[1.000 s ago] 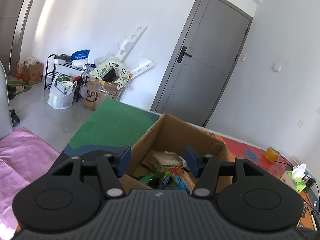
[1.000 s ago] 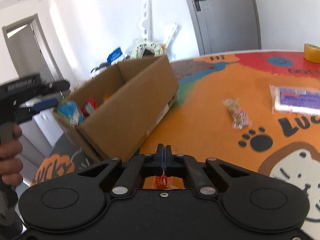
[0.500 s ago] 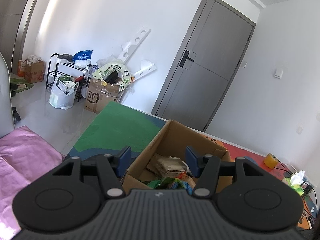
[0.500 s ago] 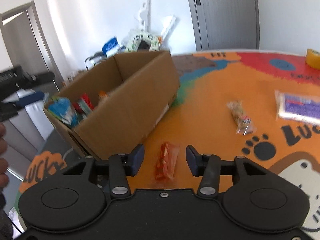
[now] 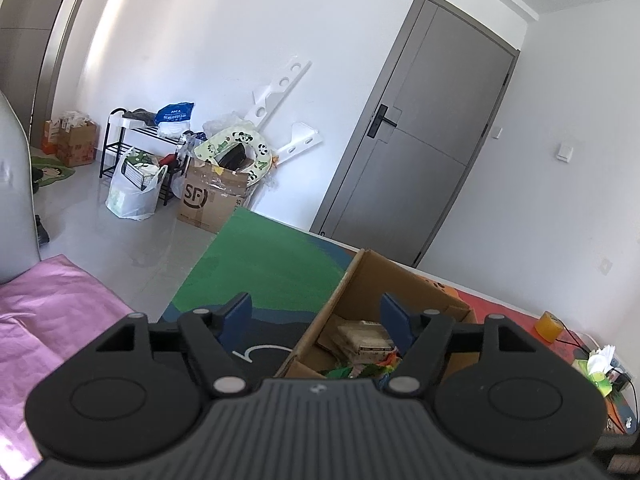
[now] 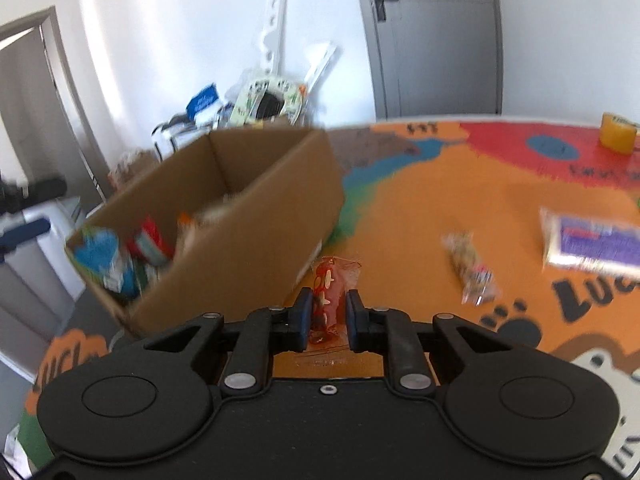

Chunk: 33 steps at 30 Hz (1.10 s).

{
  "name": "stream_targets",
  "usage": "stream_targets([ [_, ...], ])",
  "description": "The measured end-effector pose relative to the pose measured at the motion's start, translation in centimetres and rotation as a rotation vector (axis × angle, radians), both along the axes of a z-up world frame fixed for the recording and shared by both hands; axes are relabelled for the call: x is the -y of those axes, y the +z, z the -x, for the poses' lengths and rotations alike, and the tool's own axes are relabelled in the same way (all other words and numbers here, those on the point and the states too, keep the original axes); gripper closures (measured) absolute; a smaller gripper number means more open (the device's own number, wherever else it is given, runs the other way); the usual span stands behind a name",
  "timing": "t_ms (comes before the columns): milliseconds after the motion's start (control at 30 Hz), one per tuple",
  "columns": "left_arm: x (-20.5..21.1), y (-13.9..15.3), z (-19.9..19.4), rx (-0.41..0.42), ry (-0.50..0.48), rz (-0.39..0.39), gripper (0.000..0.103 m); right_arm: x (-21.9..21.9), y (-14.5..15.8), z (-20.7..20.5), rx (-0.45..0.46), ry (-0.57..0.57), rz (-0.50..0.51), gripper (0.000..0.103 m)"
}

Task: Organize snacks
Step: 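Carry the orange-red packet toward the box with the right tool, then open the right tool over the box to drop the orange-red packet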

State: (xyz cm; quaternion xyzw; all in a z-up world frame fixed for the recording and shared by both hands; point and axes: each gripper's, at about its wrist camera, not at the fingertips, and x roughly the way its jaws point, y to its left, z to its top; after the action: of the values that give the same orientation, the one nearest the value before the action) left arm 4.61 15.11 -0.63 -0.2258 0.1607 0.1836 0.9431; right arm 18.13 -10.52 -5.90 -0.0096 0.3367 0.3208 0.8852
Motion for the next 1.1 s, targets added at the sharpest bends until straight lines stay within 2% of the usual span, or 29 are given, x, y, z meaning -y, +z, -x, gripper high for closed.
stream_targets([
  [267, -0.4, 0.1, 0.1, -0.013, 0.003, -0.01, 0.022, 0.2, 3.8, -1.0, 0.081, -0.023, -0.079, 0.085],
  [433, -0.5, 0.5, 0.3, -0.017, 0.016, -0.023, 0.014, -0.5, 5.0, -1.8, 0.107, -0.01, -0.109, 0.085],
  [633, -0.9, 0.4, 0.4, -0.023, 0.016, -0.025, 0.012, -2.6, 5.8, -2.2, 0.103, 0.024, -0.142, 0.084],
  [733, -0.8, 0.5, 0.3, -0.024, 0.014, -0.025, 0.012, -3.4, 6.1, -2.2, 0.087, 0.049, -0.181, 0.08],
  [800, -0.8, 0.5, 0.4, -0.023, 0.011, -0.023, 0.012, -3.8, 6.2, -2.0, 0.107, 0.054, -0.178, 0.069],
  [1100, 0.1, 0.8, -0.1, -0.015, -0.033, -0.026, 0.012, -1.7, 5.5, -1.7, 0.089, -0.001, -0.152, 0.067],
])
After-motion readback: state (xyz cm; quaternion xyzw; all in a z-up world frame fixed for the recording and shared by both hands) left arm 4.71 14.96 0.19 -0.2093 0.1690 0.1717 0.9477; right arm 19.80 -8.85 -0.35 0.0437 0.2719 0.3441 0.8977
